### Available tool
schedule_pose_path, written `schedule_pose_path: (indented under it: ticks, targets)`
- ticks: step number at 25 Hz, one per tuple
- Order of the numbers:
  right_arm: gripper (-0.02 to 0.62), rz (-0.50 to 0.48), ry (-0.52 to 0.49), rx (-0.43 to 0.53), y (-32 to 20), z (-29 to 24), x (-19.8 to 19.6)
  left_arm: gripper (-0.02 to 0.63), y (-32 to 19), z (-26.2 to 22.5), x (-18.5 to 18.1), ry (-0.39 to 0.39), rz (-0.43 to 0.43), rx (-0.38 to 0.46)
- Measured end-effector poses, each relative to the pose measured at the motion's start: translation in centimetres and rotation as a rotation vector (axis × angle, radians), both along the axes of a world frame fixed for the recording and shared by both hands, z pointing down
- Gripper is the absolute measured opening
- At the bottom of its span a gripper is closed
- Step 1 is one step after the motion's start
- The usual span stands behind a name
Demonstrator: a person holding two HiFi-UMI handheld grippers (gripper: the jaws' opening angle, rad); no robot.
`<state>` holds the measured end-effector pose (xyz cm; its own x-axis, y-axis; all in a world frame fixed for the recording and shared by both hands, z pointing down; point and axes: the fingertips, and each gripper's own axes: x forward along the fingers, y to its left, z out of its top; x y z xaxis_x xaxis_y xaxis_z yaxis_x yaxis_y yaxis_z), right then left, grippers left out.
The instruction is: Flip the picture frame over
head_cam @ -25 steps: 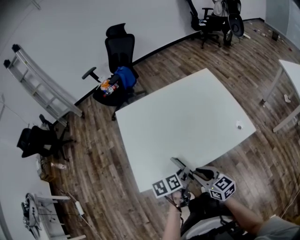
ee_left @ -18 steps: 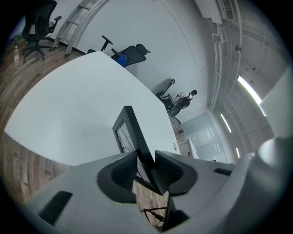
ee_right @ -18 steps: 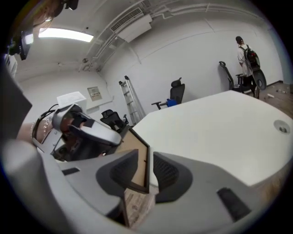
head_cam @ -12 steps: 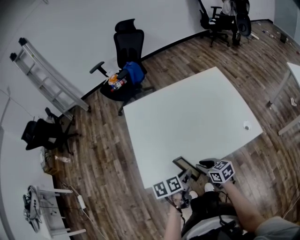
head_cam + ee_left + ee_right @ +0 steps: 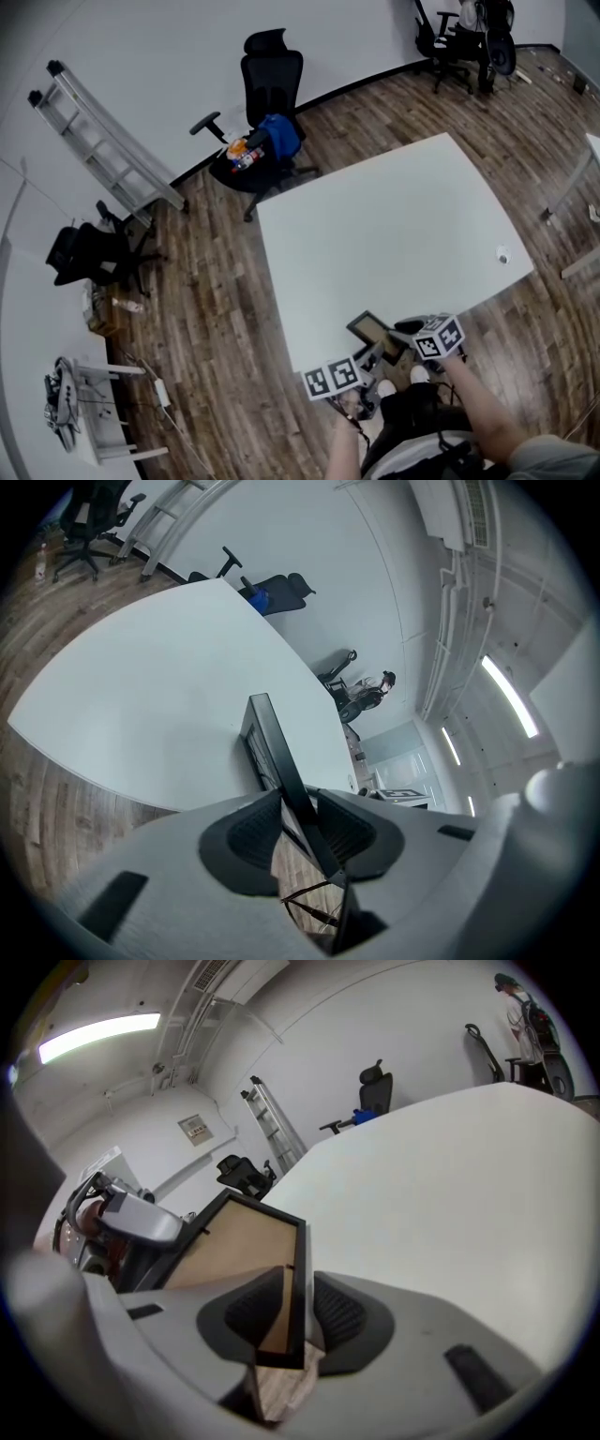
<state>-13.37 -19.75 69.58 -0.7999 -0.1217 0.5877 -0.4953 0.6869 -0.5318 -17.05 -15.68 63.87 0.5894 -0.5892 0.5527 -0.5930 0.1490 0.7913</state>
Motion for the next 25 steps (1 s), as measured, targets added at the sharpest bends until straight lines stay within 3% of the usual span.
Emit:
schedule_pose_path:
  ticks: [5, 14, 25]
  targets:
    - [0.065, -0.02, 0.065, 0.042, 0.3, 0.3, 0.0, 0.118, 0.4, 0.5, -1.0, 0.002, -0.004, -0.006]
    - [0.051, 0.033, 0.159, 0.133, 0.5, 0.3, 0.1, 0.091, -0.4, 2.8, -3.4, -0.114, -0.031, -0.021]
    - [0.06, 0.125, 0.209, 0.135, -0.2, 0.3, 2.1, 0.084, -1.6, 5.7, -3.1, -0.158, -0.022, -0.064]
